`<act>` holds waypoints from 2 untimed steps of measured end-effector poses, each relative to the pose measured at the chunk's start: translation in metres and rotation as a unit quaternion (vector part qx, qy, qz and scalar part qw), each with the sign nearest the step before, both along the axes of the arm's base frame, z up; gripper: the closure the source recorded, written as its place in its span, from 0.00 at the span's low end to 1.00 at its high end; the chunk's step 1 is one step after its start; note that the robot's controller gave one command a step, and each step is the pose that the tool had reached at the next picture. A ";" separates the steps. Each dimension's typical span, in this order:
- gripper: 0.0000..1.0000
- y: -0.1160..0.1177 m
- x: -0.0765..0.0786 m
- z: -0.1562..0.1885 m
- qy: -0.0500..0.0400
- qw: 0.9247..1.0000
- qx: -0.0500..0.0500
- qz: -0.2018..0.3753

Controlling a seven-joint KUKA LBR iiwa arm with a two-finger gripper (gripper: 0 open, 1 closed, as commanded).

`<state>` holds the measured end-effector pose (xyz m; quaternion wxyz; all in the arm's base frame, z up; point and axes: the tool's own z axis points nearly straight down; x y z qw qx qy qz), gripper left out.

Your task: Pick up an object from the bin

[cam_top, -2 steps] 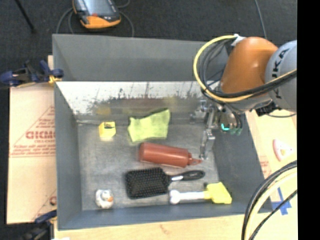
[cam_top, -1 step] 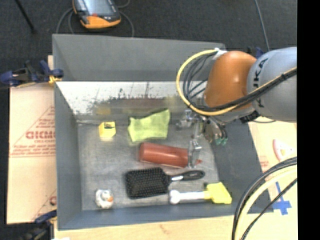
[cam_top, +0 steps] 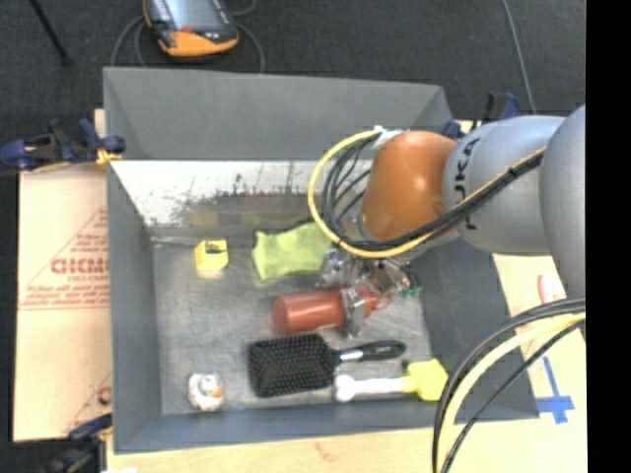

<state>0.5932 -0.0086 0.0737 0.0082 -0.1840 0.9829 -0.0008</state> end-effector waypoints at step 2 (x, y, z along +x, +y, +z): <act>1.00 -0.025 -0.012 0.133 0.006 1.000 -0.001 0.022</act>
Offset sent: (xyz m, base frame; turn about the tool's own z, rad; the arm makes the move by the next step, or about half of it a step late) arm -0.0130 -0.0240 0.1318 -0.0483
